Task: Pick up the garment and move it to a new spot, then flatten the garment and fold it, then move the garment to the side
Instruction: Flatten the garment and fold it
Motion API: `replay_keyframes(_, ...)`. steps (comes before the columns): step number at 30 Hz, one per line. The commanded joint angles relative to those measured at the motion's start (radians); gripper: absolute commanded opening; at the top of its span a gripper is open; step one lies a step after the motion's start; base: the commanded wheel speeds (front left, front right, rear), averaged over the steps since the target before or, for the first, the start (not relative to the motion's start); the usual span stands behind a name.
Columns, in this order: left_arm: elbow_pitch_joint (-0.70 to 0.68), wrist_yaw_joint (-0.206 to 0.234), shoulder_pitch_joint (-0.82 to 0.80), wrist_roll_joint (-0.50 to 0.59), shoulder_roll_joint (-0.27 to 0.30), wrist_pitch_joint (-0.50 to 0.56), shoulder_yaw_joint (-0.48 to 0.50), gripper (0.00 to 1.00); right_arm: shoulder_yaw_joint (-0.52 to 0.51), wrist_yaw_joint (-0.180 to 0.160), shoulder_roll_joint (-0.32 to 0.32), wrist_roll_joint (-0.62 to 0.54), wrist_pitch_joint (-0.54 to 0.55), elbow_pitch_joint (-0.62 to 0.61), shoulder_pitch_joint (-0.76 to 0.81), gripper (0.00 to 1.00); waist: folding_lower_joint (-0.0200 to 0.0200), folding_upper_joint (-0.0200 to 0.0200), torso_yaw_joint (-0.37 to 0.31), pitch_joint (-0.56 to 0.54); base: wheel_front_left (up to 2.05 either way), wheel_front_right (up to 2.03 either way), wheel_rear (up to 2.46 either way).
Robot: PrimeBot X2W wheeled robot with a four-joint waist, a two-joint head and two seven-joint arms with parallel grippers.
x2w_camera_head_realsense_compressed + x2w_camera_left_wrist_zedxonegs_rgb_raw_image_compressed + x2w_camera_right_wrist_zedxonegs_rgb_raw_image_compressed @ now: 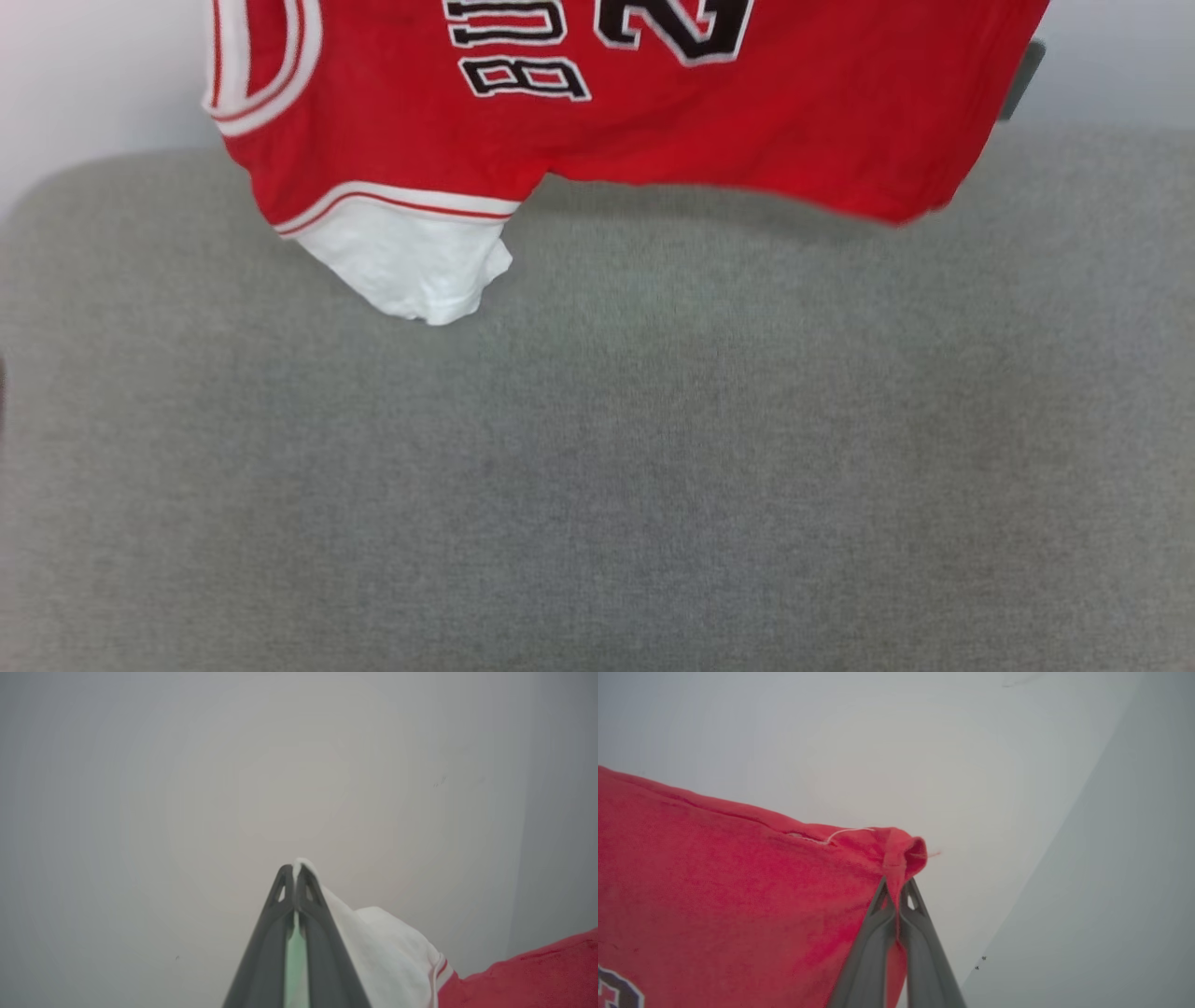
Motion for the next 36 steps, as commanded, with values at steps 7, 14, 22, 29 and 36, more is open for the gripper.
replay_keyframes(7, 0.017, 0.03, -0.163, 0.056, -0.002, -0.093, -0.017, 0.0, -0.034, -0.001, 0.014, -0.12, -0.134, 0.05, -0.151, 0.0, 0.0, -0.0001, -0.03, 0.28, 0.0, 0.0, 0.0)
replay_keyframes(14, 0.028, 0.077, -0.357, 0.103, -0.022, -0.254, -0.013, 0.0, -0.143, -0.001, 0.024, -0.361, -0.362, 0.097, -0.328, 0.0, 0.0, -0.0001, -0.04, 0.529, 0.0, 0.0, 0.0)
replay_keyframes(22, 0.0, 0.065, -0.466, 0.115, -0.061, -0.348, 0.028, 0.0, -0.434, -0.001, 0.023, -0.703, -0.38, -0.17, -0.276, 0.0, 0.0, -0.0001, 0.025, 0.726, 0.0, 0.0, 0.0)
replay_keyframes(29, -0.188, 0.072, -0.346, 0.175, -0.067, -0.347, 0.164, 0.0, -0.611, -0.001, 0.109, -0.894, -0.38, -0.32, -0.132, 0.0, 0.0, -0.0001, 0.062, 0.803, 0.0, 0.0, 0.0)
replay_keyframes(36, -0.222, 0.044, -0.195, 0.224, -0.102, -0.347, 0.283, 0.0, -0.637, -0.001, 0.134, -0.963, -0.381, -0.238, -0.074, 0.0, 0.0, -0.0001, 0.094, 0.768, 0.0, 0.0, 0.0)
